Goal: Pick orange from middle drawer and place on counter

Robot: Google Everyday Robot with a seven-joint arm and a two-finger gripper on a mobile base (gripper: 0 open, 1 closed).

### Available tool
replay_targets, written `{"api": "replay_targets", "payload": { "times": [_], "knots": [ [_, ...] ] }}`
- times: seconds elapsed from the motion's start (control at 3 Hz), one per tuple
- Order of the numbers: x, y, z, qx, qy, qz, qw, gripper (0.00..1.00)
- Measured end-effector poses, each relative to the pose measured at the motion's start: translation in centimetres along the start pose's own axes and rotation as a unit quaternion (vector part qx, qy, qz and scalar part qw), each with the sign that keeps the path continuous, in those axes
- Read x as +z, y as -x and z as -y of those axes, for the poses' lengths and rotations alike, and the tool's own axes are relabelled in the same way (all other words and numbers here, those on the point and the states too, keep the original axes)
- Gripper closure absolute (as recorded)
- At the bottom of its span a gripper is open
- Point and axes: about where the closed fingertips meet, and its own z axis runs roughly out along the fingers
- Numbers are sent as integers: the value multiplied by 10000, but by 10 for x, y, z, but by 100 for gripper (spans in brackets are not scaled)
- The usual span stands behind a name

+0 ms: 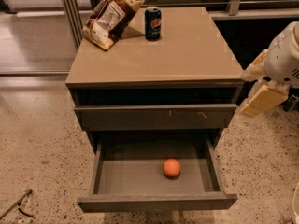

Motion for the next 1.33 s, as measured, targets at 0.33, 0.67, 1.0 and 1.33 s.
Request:
{"api": "replay_targets", "payload": {
  "times": [0.33,0.67,1.0,1.33],
  "knots": [
    [70,-14,-10,307,214,523,9979,66],
    [145,-28,-18,567,571,706,9943,89],
    [157,-31,-19,609,631,722,9935,100],
    [157,-31,-19,609,631,722,9935,100]
  ]
}}
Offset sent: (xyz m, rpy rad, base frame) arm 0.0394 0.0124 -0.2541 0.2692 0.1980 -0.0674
